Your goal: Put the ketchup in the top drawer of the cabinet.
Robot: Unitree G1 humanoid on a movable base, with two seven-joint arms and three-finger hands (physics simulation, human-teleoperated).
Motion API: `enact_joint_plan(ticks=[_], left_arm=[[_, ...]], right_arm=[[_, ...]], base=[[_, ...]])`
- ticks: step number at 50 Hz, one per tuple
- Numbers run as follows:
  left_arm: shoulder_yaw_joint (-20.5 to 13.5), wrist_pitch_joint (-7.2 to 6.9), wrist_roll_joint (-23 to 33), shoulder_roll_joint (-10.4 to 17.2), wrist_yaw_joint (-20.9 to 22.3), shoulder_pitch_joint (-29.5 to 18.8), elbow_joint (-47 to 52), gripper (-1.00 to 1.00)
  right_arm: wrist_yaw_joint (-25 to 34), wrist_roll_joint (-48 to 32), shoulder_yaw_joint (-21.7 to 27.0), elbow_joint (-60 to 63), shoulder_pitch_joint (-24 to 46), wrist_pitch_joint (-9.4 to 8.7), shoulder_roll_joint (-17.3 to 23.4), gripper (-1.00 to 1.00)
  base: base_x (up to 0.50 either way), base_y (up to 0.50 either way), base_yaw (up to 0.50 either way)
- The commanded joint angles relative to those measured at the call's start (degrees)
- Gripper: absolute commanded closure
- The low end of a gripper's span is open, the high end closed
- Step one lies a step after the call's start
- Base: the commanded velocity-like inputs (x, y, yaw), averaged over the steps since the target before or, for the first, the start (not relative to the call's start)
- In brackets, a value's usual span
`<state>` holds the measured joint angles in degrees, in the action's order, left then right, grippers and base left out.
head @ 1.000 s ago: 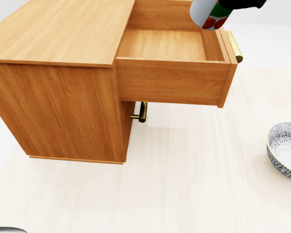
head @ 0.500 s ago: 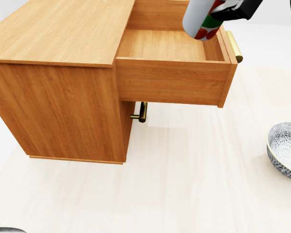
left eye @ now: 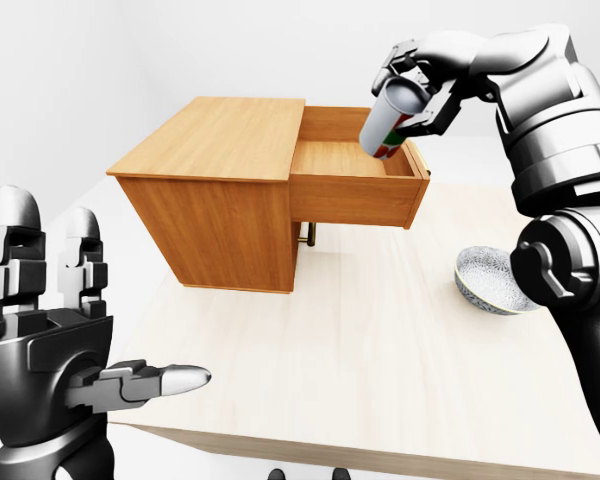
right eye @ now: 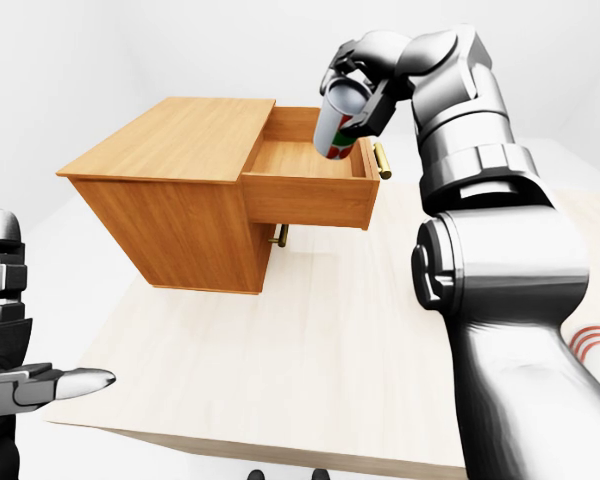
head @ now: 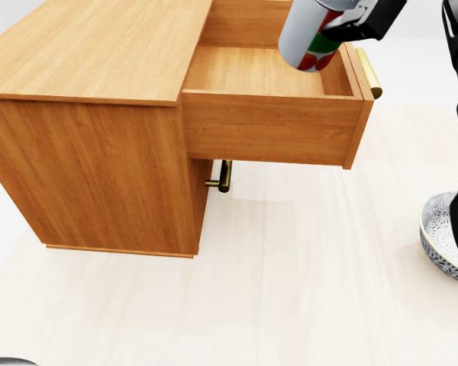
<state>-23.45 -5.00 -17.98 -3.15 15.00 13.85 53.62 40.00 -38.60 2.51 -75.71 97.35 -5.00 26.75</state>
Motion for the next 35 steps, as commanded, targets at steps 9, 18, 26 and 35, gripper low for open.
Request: enact_joint_plan(ticks=[9, 18, 26, 35], left_arm=[[-0.37, 0.0, -0.36, 0.15, 0.07, -0.3, -0.31, -1.0], [-0.58, 0.0, -0.76, 0.22, -0.04, -0.3, 0.22, -1.0], [-0.71, 0.0, -0.92, 0.03, 0.18, 0.09, 0.48, -1.0], [-0.96, 0.0, -1.11, 0.04, 0.17, -0.06, 0.7, -1.0]], right_arm=[[0.0, 0.73, 1.33, -0.07, -1.26, 0.0, -0.87, 1.0], [0.0, 1.41, 1.5, -0.18, -1.83, 0.0, -0.97, 1.0], [0.0, 1.59, 1.46, -0.37, -2.6, 0.0, -1.34, 1.0], [0.0, 1.62, 1.51, -0.4, -3.02, 0.0, -1.14, 1.0]], base=[[0.0, 0.0, 0.0], [0.0, 0.0, 0.0], [0.0, 0.0, 0.0], [0.0, 0.0, 0.0]])
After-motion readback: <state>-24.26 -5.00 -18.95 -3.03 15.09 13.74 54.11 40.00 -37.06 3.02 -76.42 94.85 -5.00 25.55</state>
